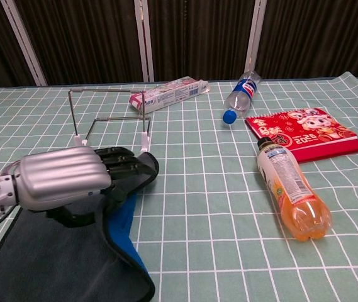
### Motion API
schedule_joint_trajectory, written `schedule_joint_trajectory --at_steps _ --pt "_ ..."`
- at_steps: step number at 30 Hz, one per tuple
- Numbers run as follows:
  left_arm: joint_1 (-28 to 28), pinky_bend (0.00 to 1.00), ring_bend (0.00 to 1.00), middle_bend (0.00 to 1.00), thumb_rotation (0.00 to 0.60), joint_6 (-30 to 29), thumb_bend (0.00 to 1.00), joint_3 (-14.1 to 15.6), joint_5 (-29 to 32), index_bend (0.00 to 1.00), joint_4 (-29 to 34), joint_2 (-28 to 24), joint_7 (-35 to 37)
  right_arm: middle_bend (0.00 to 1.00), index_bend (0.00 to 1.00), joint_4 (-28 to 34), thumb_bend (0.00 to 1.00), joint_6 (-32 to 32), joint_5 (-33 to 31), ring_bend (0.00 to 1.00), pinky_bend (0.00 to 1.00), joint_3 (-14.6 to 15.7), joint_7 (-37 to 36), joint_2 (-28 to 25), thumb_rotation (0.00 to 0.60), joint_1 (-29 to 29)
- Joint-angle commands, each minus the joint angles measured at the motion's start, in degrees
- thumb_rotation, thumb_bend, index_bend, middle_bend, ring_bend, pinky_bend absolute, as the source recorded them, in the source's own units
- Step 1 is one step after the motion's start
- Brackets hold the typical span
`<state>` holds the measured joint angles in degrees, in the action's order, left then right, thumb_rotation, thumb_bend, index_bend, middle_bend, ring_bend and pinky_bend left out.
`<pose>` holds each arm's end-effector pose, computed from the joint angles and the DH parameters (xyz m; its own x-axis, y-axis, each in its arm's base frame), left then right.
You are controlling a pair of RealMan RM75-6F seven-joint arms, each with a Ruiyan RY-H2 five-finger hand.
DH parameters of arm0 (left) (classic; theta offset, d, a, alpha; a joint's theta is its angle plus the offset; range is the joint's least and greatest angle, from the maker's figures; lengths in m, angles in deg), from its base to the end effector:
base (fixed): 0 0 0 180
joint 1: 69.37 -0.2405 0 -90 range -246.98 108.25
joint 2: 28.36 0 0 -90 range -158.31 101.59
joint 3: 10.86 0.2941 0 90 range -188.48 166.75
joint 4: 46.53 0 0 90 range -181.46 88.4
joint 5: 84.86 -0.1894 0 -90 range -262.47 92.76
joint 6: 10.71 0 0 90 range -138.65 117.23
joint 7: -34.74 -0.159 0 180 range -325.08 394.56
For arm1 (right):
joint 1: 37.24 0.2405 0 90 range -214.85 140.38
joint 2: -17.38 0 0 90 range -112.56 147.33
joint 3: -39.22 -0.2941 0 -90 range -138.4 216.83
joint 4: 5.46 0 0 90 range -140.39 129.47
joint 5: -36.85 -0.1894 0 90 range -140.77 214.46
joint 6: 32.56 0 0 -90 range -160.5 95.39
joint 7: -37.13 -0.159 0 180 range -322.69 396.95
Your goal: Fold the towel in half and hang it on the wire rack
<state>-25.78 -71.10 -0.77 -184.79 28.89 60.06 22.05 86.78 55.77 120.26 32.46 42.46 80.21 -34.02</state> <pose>-0.1904 0.3021 -0.0351 0.7642 0.0467 0.6433 0.3803 -0.8381 -0.3910 -0.3402 -0.1991 0.2243 0.4939 0.1062 0.8630 -0.8695 0.0684 0.4892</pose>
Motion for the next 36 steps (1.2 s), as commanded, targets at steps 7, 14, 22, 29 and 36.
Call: schedule_joint_trajectory --at_steps 7,14,22,29,36 --pt "-4.1 0.0 0.0 0.0 0.6 -4.9 0.61 3.3 -2.7 0.7 -6.0 -1.9 5.9 0.0 0.0 0.4 0.0 -0.1 0.1 0.0 0.0 0.1 1.1 0.3 0.6 0.1" --pt "-6.3 0.0 0.0 0.0 0.6 -7.2 0.61 4.4 -3.8 0.7 -9.6 -2.5 9.0 0.0 0.04 0.5 0.0 -0.3 0.0 0.0 0.0 0.1 1.7 0.5 0.6 0.2" --pt "-7.9 0.0 0.0 0.0 0.6 -9.2 0.61 5.2 -5.3 0.7 -12.3 -2.8 12.5 0.0 0.05 0.6 0.0 -0.2 0.2 0.0 0.0 0.2 2.1 0.6 0.6 0.2" --pt "-9.1 0.0 0.0 0.0 0.6 -10.6 0.61 5.5 -6.0 0.7 -14.7 -2.7 14.7 0.0 0.08 0.8 0.0 0.1 0.4 0.0 0.0 0.3 2.3 0.6 0.6 0.1" --pt "-10.5 0.0 0.0 0.0 0.6 -11.6 0.61 5.7 -6.1 0.7 -16.9 -2.0 17.7 0.0 0.08 1.0 0.0 0.3 0.6 0.0 0.0 0.4 2.4 0.6 0.6 0.0"
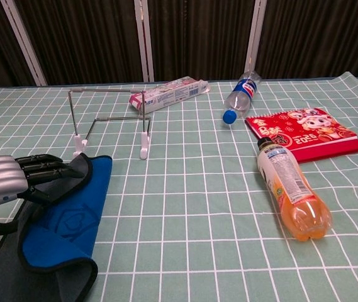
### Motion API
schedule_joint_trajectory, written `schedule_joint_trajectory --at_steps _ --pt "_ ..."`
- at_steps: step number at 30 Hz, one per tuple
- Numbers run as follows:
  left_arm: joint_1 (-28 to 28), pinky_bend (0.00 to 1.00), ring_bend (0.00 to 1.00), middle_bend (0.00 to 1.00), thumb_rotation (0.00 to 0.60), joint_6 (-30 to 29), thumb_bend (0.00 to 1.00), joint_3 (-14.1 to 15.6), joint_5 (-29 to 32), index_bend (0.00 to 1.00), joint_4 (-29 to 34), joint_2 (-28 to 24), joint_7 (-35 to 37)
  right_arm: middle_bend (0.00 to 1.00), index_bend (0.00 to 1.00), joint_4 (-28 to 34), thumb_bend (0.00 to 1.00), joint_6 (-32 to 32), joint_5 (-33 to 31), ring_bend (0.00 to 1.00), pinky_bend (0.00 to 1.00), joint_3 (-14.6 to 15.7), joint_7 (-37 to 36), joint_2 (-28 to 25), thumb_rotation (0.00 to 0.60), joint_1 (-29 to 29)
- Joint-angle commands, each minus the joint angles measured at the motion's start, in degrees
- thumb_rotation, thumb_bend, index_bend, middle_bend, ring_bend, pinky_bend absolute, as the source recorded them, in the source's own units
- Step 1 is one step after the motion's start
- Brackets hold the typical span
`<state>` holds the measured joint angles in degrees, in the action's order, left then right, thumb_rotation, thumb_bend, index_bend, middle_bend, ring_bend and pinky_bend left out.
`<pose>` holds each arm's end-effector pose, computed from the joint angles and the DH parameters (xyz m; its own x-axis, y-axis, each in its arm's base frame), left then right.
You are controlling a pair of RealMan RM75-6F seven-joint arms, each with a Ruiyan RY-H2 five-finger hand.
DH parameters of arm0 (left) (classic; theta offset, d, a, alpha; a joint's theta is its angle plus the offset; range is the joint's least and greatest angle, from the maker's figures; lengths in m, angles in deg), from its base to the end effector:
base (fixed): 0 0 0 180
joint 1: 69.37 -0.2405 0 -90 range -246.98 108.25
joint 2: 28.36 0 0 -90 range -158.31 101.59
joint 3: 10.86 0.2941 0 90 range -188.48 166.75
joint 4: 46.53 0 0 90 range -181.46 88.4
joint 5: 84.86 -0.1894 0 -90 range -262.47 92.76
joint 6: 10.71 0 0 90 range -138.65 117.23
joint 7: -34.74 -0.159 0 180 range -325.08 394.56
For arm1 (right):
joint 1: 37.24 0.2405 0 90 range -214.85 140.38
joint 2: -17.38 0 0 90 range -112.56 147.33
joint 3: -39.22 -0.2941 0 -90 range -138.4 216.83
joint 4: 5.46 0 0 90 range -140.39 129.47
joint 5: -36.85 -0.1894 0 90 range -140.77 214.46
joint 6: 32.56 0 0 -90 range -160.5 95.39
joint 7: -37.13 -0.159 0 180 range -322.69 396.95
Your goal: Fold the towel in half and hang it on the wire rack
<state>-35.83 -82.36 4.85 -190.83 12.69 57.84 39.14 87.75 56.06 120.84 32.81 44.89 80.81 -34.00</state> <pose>-0.2879 0.2847 0.0085 0.7422 0.1429 0.6547 0.5034 -0.7638 -0.4039 -0.3358 -0.1980 0.2181 0.5079 0.1025 0.8553 -0.8614 0.0602 0.5043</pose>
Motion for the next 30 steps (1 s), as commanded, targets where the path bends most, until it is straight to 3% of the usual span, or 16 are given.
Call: schedule_joint_trajectory --at_steps 1,7,11,15,16,18,20,22,30 --pt "-0.6 0.0 0.0 0.0 0.6 -0.5 0.61 0.0 -0.1 0.7 -1.0 0.3 0.9 0.0 0.08 0.0 0.0 0.0 0.0 0.0 0.0 0.0 0.0 0.0 0.6 0.0" --pt "-1.3 0.0 0.0 0.0 0.6 -1.1 0.61 0.0 -0.4 0.7 -2.7 0.7 1.8 0.0 0.09 0.2 0.0 0.2 0.3 0.0 0.0 0.1 0.2 0.0 0.6 -0.1" --pt "-1.6 0.0 0.0 0.0 0.6 -1.1 0.61 0.0 -0.6 0.69 -3.1 0.7 2.2 0.0 0.01 0.3 0.0 0.2 0.4 0.0 0.0 0.1 0.2 -0.1 0.6 -0.1" --pt "-1.5 0.0 0.0 0.0 0.6 -0.7 0.61 0.3 -1.0 0.57 -3.3 -0.1 2.1 0.0 0.0 0.4 0.0 0.3 0.4 0.0 0.0 0.2 0.1 -0.1 0.6 -0.2" --pt "-1.5 0.0 0.0 0.0 0.6 -0.6 0.58 0.4 -0.9 0.52 -3.1 -0.5 2.1 0.0 0.0 0.4 0.0 0.4 0.5 0.0 0.0 0.2 0.1 -0.1 0.6 -0.2" --pt "-1.4 0.0 0.0 0.0 0.6 0.0 0.42 0.6 -0.8 0.39 -2.4 -1.5 2.4 0.0 0.0 0.5 0.0 0.4 0.6 0.0 0.0 0.2 0.1 -0.2 0.6 -0.2" --pt "-1.4 0.0 0.0 0.0 0.6 0.2 0.17 1.1 -0.9 0.13 -1.5 -2.8 2.8 0.0 0.0 0.6 0.0 0.4 0.7 0.0 0.0 0.2 0.1 -0.2 0.6 -0.2" --pt "-1.5 0.0 0.0 0.0 0.6 -0.3 0.07 1.3 -1.1 0.01 -0.8 -3.9 3.0 0.0 0.0 0.6 0.0 0.4 0.7 0.0 0.0 0.3 0.1 -0.2 0.6 -0.2" --pt "-3.5 0.0 0.0 0.0 0.6 -8.7 0.04 2.7 -4.9 0.0 3.3 -7.7 6.5 0.0 0.0 1.0 0.0 0.6 1.3 0.0 0.0 0.4 -0.2 -0.4 0.6 -0.3"
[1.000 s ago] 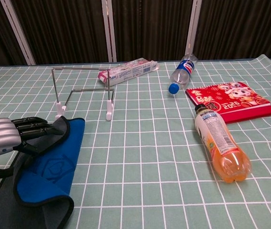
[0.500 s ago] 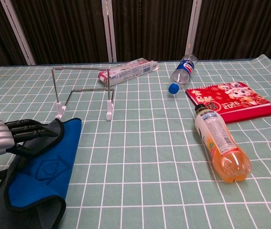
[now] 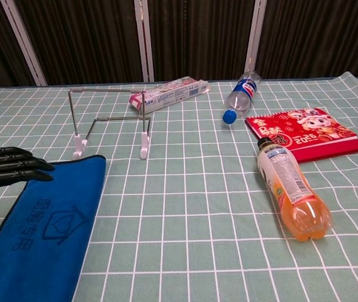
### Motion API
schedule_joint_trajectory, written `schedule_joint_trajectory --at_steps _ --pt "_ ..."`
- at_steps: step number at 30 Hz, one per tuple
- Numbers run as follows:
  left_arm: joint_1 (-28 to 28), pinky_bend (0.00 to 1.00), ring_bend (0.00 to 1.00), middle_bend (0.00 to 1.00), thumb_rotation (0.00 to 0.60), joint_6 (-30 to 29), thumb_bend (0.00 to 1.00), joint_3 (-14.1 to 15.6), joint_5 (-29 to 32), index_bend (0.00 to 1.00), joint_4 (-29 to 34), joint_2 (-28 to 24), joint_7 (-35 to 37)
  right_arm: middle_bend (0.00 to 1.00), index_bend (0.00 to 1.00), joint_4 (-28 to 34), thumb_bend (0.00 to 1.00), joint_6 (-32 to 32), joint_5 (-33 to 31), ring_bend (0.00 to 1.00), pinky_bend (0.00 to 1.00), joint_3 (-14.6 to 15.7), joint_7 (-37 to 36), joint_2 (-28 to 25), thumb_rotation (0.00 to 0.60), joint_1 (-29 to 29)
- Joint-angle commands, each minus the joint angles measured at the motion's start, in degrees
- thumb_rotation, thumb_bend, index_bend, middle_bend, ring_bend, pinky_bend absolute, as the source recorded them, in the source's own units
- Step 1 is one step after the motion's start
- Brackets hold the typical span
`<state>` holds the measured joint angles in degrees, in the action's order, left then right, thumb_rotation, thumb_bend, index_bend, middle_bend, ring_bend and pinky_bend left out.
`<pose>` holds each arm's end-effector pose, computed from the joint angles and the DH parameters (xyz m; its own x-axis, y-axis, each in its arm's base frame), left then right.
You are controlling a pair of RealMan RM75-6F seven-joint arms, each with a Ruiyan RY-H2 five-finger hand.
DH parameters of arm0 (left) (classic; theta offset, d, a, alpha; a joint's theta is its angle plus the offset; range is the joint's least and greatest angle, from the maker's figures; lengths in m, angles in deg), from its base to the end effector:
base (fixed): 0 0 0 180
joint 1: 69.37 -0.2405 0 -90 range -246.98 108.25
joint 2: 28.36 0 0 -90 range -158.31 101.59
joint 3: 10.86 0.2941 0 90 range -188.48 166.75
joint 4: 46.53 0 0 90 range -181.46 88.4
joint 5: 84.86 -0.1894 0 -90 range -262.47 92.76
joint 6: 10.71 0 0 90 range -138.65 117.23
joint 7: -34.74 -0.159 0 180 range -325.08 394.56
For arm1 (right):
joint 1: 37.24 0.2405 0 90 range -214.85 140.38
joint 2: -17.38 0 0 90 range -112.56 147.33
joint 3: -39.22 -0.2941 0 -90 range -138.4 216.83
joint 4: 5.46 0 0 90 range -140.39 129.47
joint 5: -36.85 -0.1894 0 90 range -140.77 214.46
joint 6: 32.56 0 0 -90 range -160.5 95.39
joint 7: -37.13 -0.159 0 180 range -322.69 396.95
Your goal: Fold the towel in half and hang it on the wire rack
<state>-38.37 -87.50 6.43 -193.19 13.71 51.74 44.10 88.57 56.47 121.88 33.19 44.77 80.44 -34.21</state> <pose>-0.3061 0.2713 0.0530 0.7174 0.1679 0.6762 0.5404 -0.7466 -0.3880 -0.3318 -0.1955 0.2179 0.5005 0.1033 0.8595 -0.8656 0.0441 0.4988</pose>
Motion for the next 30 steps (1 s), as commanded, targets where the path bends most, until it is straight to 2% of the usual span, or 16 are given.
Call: schedule_joint_trajectory --at_steps 1,5,12,17,24,25,26,27,28,29,30 --pt "-1.1 0.0 0.0 0.0 0.6 -4.1 0.04 1.4 -3.1 0.02 2.8 -1.9 1.5 0.0 0.0 0.2 0.0 0.4 0.4 0.0 0.0 0.1 -0.1 -0.1 0.6 -0.1" --pt "-1.5 0.0 0.0 0.0 0.6 -4.1 0.04 2.2 -4.3 0.1 4.9 -2.5 0.6 0.0 0.0 0.4 0.0 0.7 0.7 0.0 0.0 0.2 -0.4 -0.3 0.6 -0.3" --pt "-1.4 0.0 0.0 0.0 0.6 -1.7 0.08 1.2 -3.6 0.14 6.2 -1.1 -0.3 0.0 0.0 0.5 0.0 1.0 0.9 0.0 0.0 0.2 -0.8 -0.5 0.6 -0.5" --pt "-0.1 0.0 0.0 0.0 0.6 1.9 0.17 -2.5 -0.6 0.14 7.1 1.1 -2.9 0.0 0.0 0.3 0.0 0.7 0.6 0.0 0.0 0.2 -1.1 -0.5 0.6 -0.4" --pt "2.8 0.0 0.0 0.0 0.6 10.9 0.17 -10.4 9.4 0.15 10.9 3.0 -7.2 0.0 0.0 0.2 0.0 0.8 0.4 0.0 0.0 -0.1 -1.8 -0.8 0.6 -0.5" --pt "3.2 0.0 0.03 0.04 0.6 12.0 0.17 -11.4 10.7 0.15 11.4 3.1 -7.9 0.0 0.0 0.2 0.0 0.7 0.3 0.0 0.0 -0.1 -1.9 -0.8 0.6 -0.5" --pt "3.7 0.09 0.18 0.19 0.6 12.8 0.17 -12.6 12.0 0.15 11.8 3.2 -9.0 0.0 0.0 0.1 0.0 0.7 0.3 0.0 0.0 -0.1 -2.0 -0.9 0.6 -0.5" --pt "3.9 0.22 0.32 0.34 0.6 13.3 0.17 -13.3 12.8 0.14 12.0 3.4 -9.8 0.0 0.0 0.1 0.0 0.7 0.2 0.0 0.0 -0.1 -2.0 -0.9 0.6 -0.5" --pt "4.1 0.5 0.57 0.6 0.6 13.7 0.16 -14.6 14.2 0.14 12.1 3.6 -11.6 0.0 0.0 0.1 0.0 0.8 0.2 0.0 0.0 -0.1 -2.1 -0.9 0.6 -0.6" --pt "4.3 0.79 0.79 0.82 0.6 13.9 0.14 -15.8 15.4 0.16 12.1 3.9 -13.7 0.0 0.0 0.1 0.0 0.9 0.3 0.0 0.0 -0.2 -2.2 -0.9 0.6 -0.6" --pt "4.3 0.91 0.88 0.9 0.6 14.1 0.13 -17.1 17.0 0.18 12.1 4.3 -15.9 0.0 0.0 0.2 0.0 1.0 0.3 0.0 0.0 -0.2 -2.2 -0.9 0.6 -0.6"
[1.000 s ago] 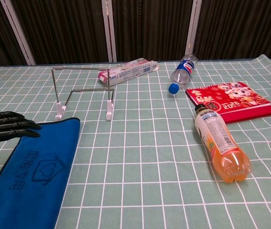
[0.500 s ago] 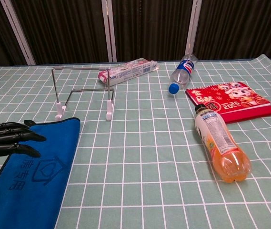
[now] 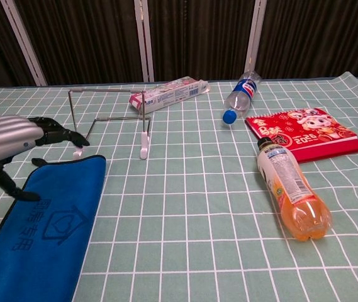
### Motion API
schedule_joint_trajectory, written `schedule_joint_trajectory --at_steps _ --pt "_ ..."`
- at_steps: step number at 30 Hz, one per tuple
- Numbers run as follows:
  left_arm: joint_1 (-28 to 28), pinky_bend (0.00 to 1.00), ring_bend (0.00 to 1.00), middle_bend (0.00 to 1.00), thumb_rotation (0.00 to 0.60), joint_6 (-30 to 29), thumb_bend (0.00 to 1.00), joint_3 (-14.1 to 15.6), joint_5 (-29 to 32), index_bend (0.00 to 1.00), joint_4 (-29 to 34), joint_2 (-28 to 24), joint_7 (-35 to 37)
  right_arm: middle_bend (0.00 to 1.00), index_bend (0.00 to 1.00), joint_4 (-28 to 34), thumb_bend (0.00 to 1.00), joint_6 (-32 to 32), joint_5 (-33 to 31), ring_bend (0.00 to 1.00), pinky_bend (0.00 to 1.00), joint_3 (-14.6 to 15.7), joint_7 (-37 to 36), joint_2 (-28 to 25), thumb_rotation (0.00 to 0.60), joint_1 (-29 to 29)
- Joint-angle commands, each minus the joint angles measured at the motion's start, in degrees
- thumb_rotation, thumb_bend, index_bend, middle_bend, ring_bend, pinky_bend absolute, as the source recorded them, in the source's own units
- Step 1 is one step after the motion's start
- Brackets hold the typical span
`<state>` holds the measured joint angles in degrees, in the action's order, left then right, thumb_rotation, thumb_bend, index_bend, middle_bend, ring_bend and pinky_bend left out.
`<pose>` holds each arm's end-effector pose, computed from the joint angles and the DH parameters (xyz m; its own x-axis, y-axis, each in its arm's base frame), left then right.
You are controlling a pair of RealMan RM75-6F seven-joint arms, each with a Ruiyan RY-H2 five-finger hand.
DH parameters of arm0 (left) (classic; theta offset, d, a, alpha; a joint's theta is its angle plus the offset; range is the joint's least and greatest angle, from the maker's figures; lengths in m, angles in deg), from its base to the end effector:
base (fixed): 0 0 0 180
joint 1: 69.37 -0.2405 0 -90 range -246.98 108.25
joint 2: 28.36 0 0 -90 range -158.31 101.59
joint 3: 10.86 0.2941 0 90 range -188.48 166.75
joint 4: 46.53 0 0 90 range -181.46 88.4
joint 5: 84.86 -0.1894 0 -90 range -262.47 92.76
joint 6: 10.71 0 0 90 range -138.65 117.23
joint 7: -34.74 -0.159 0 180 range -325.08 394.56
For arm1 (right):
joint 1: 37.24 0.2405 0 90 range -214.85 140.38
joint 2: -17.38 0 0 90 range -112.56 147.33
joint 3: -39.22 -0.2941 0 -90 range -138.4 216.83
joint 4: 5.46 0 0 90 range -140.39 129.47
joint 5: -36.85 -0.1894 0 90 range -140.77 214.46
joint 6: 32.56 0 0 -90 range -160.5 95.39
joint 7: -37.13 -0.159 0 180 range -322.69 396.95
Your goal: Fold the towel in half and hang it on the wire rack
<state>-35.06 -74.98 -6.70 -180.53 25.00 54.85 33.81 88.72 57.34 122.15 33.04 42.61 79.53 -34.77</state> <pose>-0.2528 0.3227 0.0259 0.6344 0.1601 0.7562 0.6655 -0.6108 -0.4290 -0.3316 -0.1925 0.2255 0.4798 0.1189 0.8693 -0.8772 0.0456 0.4779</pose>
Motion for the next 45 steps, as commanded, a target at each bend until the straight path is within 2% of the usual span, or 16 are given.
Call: schedule_joint_trajectory --at_steps 1,3,7,15,18,25,30,45 --pt "1.0 1.0 0.95 0.97 0.6 1.8 0.12 -5.0 5.8 0.21 1.0 1.6 -7.5 0.0 0.0 0.0 0.0 0.2 0.1 0.0 0.0 0.0 0.0 0.0 0.6 0.0" --pt "1.1 1.0 1.0 1.0 0.6 2.4 0.12 -6.7 8.2 0.26 1.3 2.3 -10.1 0.0 0.0 0.0 0.0 0.2 0.2 0.0 0.0 0.0 0.0 0.0 0.6 0.0" --pt "2.2 1.0 1.0 1.0 0.6 7.7 0.13 -9.8 15.9 0.34 4.0 2.4 -12.9 0.0 0.0 0.0 0.0 -0.2 0.1 0.0 0.0 0.0 0.2 0.1 0.6 0.1" --pt "4.8 1.0 1.0 1.0 0.6 13.9 0.26 -12.8 26.2 0.36 5.0 4.2 -18.4 0.0 0.0 -0.1 0.0 -0.4 -0.4 0.0 0.0 -0.1 0.3 0.1 0.6 0.1" --pt "6.5 1.0 1.0 1.0 0.6 15.4 0.28 -13.9 29.7 0.37 2.6 7.3 -20.7 0.0 0.0 -0.3 0.0 -1.0 -1.0 0.0 0.0 -0.3 0.4 0.3 0.6 0.4" --pt "8.5 1.0 1.0 1.0 0.6 17.0 0.34 -14.2 32.6 0.38 -0.3 10.5 -22.4 0.0 0.0 -0.6 0.0 -1.4 -1.8 0.0 0.0 -0.6 0.2 0.3 0.6 0.5" --pt "9.4 1.0 1.0 1.0 0.6 16.7 0.35 -14.0 32.5 0.4 -2.6 12.2 -22.8 0.0 0.0 -1.0 0.0 -1.8 -2.6 0.0 0.0 -0.9 -0.3 0.2 0.6 0.5" --pt "10.6 1.0 1.0 1.0 0.6 18.7 0.37 -13.1 35.0 0.41 -3.6 13.3 -22.7 0.0 0.0 -1.1 0.0 -1.8 -2.9 0.0 0.0 -1.0 -0.4 0.2 0.6 0.6"
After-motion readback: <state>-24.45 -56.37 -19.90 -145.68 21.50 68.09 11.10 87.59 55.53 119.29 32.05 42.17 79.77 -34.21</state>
